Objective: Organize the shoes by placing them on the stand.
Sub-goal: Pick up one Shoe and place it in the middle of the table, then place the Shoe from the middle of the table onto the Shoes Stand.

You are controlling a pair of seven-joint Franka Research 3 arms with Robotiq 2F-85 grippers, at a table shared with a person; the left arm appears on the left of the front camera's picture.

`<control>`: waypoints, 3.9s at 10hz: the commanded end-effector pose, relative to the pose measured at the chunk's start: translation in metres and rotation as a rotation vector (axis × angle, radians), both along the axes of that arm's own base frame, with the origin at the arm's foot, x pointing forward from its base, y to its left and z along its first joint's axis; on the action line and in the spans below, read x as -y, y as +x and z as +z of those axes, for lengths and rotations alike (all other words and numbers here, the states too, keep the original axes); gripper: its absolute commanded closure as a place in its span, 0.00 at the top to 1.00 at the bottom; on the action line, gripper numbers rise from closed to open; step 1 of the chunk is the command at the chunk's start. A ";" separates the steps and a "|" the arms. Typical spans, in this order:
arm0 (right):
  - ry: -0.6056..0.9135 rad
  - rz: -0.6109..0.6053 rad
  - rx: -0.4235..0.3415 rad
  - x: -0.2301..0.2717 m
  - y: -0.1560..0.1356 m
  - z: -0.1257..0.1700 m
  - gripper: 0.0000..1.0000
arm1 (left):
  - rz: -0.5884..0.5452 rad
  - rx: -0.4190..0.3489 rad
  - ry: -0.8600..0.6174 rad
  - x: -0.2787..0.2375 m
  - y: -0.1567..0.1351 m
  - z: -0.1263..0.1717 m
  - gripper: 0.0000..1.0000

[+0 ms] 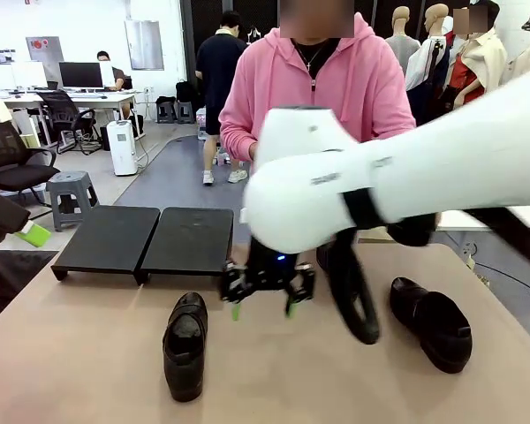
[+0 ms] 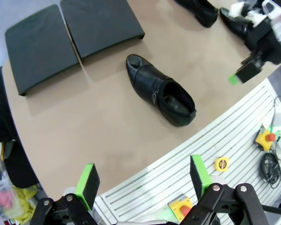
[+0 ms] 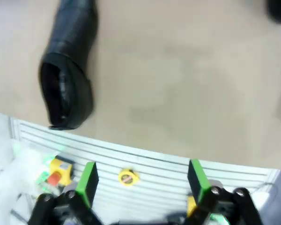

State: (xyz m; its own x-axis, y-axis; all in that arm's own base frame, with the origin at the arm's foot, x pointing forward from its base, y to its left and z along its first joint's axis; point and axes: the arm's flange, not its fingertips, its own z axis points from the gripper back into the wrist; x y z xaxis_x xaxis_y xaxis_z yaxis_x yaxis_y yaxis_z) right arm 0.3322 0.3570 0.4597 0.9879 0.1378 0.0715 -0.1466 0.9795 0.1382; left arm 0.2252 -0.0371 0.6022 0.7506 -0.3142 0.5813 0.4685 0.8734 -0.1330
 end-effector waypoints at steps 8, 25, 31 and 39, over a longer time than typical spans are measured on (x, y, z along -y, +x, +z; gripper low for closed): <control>-0.194 0.512 0.021 -0.127 -0.047 -0.034 1.00 | -0.014 0.006 -0.013 0.000 0.001 -0.001 1.00; 0.810 -0.262 -0.269 0.435 -0.026 0.018 1.00 | -0.014 0.006 -0.013 0.000 0.001 -0.001 1.00; 0.810 -0.262 -0.269 0.435 -0.026 0.018 1.00 | -0.014 0.006 -0.013 0.000 0.001 -0.001 1.00; 0.810 -0.262 -0.269 0.435 -0.026 0.018 1.00 | 0.073 -0.474 0.322 0.181 0.109 -0.005 1.00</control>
